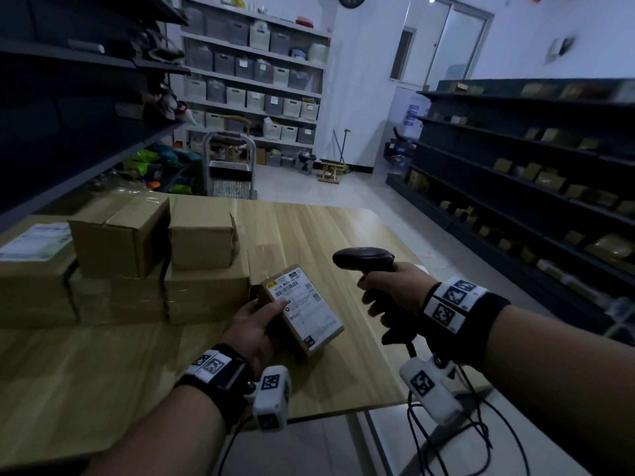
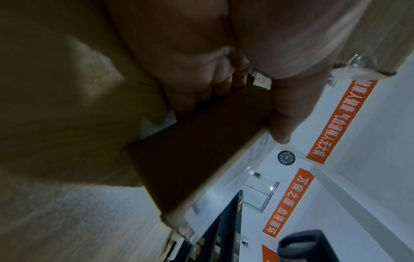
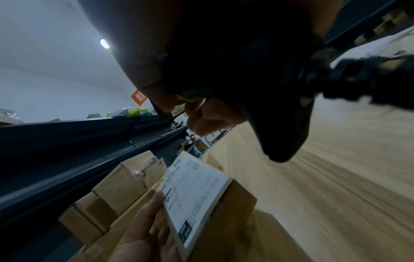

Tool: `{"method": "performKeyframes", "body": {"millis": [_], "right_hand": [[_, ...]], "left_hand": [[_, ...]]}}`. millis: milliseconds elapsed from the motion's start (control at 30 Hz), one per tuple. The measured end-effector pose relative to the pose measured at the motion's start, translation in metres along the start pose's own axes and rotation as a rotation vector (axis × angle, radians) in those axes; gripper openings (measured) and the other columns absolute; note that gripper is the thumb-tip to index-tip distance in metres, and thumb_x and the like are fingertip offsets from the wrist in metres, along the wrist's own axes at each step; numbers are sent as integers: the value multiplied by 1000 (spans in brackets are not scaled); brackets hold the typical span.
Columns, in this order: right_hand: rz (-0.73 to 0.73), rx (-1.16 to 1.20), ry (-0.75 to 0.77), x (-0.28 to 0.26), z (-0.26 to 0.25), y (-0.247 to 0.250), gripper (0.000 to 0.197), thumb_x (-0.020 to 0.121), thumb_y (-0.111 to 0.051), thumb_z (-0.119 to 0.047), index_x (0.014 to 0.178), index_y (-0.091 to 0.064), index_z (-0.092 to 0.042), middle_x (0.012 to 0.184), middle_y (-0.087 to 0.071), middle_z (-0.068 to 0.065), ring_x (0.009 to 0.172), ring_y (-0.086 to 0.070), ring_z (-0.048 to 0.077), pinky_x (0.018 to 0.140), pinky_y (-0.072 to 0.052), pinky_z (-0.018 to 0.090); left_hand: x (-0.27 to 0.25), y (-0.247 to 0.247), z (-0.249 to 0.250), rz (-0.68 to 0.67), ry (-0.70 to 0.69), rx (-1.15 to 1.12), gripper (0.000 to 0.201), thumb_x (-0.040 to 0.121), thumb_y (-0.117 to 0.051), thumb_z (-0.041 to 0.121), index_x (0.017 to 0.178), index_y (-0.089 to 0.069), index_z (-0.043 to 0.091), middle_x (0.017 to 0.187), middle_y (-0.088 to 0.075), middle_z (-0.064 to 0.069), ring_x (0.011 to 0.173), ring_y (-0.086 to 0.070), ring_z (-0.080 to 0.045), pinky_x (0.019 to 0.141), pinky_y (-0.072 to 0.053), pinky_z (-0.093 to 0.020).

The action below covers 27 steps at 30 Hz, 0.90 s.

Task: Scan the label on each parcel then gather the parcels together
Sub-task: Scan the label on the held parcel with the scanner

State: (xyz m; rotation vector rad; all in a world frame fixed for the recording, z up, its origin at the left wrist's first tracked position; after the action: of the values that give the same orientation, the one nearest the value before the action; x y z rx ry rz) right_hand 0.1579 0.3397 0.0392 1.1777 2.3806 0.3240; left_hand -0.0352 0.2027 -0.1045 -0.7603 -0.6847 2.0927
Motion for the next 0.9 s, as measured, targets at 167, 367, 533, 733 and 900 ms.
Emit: {"method": "performKeyframes", "body": {"millis": [167, 367, 533, 733, 900], "right_hand": [[-84, -70, -1, -9, 9, -7, 24, 94, -73, -14, 118, -70, -17, 66, -58, 14, 54, -50, 26, 57, -44, 36], [-93, -139, -30, -17, 9, -9, 17, 91, -73, -16, 108, -74, -18, 66, -49, 12, 53, -43, 23, 55, -38, 33], [-99, -217, -49, -24, 10, -10, 13, 90, -71, -19, 92, -66, -7, 60, -50, 8, 45, -43, 21, 51, -38, 29], [-67, -199, -25, -26, 9, -12, 27, 87, -70, -18, 110, -69, -4, 57, -51, 4, 44, -45, 18, 51, -37, 28], [-20, -181, -1, -28, -1, -9, 7, 89, -69, -14, 88, -65, -8, 53, -47, 4, 42, -41, 19, 51, -34, 28]], "left_hand": [[-6, -4, 0, -28, 24, -1, 34, 104, -68, 12, 137, -68, 4, 126, -79, -25, 112, -78, -42, 72, -68, -52], [-7, -6, 0, -52, 36, -36, 31, 104, -67, 10, 134, -69, 5, 120, -81, -24, 96, -84, -39, 64, -68, -52], [-5, -3, 0, -48, 25, -46, 57, 87, -78, 14, 142, -65, 6, 127, -79, -25, 109, -80, -45, 77, -66, -59], [2, 0, -1, -27, 29, -95, 61, 92, -75, 19, 148, -60, 3, 138, -73, -27, 130, -68, -47, 91, -59, -59], [6, 6, -2, -20, 24, -68, 58, 94, -76, 15, 149, -60, 6, 134, -76, -26, 124, -73, -46, 95, -60, -57]]}}
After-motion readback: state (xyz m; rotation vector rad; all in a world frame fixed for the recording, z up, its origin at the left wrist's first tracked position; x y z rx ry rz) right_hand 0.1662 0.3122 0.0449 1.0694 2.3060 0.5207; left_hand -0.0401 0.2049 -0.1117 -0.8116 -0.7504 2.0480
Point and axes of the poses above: each hand's wrist, its own x-axis towards the middle knuckle, its own y-axis out of the back of the hand, z = x × y, the point moved 10 cm from there along x, towards the middle knuckle
